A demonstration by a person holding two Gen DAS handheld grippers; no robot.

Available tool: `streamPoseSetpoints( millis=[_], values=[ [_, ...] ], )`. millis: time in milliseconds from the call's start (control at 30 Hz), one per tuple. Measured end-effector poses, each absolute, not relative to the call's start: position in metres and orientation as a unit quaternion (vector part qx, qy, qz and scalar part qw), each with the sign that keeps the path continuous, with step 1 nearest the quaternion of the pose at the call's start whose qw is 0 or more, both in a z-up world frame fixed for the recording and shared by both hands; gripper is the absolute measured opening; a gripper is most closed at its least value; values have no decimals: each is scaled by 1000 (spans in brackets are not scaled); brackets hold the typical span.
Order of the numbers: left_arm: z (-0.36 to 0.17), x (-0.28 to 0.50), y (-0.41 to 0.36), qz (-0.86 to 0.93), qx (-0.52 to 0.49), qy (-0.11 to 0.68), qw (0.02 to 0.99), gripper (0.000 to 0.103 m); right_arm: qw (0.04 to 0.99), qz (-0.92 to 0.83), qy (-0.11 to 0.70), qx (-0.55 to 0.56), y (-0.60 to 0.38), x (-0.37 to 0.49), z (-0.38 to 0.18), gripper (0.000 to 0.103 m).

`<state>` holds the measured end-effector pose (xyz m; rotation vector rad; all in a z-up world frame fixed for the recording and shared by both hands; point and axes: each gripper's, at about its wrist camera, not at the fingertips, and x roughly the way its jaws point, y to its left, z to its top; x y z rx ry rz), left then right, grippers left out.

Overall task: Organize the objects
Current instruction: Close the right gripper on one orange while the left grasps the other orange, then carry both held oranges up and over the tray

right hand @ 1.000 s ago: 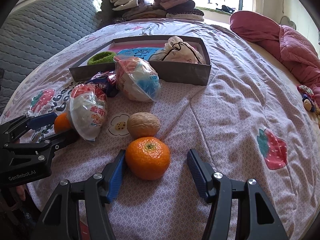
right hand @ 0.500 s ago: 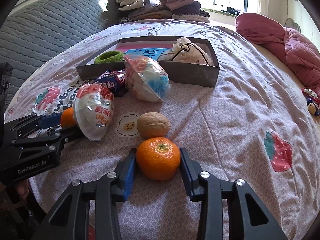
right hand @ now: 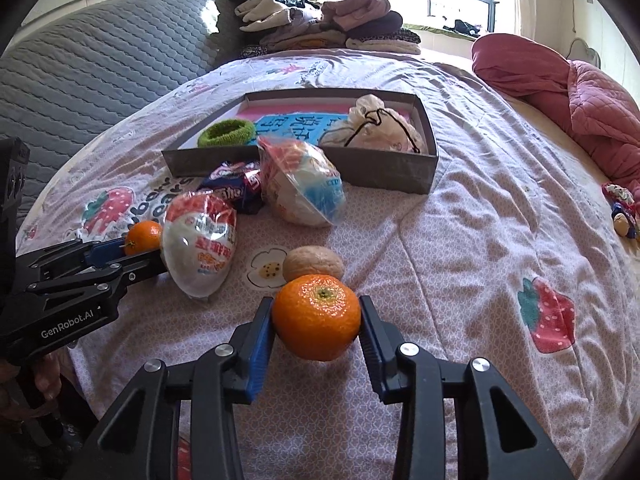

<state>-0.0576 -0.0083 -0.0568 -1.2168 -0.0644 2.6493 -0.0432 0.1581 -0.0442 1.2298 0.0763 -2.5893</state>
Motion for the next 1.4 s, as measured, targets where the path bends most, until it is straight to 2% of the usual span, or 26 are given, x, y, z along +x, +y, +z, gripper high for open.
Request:
streamPoseSetpoints(
  millis=[1400],
  values=[
    [4,-75,-14,924,-370,-21,94,38,161,-914,33,370,135,-74,16,41]
  ],
)
